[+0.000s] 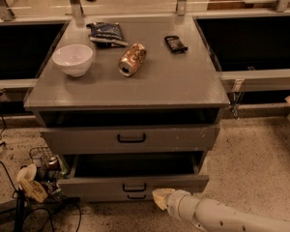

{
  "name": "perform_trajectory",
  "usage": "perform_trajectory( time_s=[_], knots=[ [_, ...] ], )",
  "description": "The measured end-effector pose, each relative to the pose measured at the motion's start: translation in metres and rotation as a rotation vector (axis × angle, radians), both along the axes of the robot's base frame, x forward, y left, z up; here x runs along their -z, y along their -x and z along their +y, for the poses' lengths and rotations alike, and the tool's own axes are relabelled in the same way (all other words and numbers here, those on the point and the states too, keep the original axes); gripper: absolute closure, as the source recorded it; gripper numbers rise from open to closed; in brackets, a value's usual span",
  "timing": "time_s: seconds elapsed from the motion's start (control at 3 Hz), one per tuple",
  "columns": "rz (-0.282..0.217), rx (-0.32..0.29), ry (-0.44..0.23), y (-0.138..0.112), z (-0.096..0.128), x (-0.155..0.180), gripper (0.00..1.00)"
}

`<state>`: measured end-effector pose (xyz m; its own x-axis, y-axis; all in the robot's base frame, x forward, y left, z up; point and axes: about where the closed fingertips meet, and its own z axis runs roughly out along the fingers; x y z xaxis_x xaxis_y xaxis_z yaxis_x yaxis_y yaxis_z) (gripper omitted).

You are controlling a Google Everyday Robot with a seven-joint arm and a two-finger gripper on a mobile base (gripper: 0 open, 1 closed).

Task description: Close middle drawer

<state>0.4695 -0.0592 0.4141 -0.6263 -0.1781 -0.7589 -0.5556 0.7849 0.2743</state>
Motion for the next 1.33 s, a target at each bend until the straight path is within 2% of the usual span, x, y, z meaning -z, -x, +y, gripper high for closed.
perform_trajectory(
  time_s=[0.33,1.33],
  knots=[
    [-0.041,0.076,-0.047,-0.027,0.004,-0.003,1.0],
    [-0.1,0.114,-0.088,-0.053,0.014,-0.011,1.0]
  ],
)
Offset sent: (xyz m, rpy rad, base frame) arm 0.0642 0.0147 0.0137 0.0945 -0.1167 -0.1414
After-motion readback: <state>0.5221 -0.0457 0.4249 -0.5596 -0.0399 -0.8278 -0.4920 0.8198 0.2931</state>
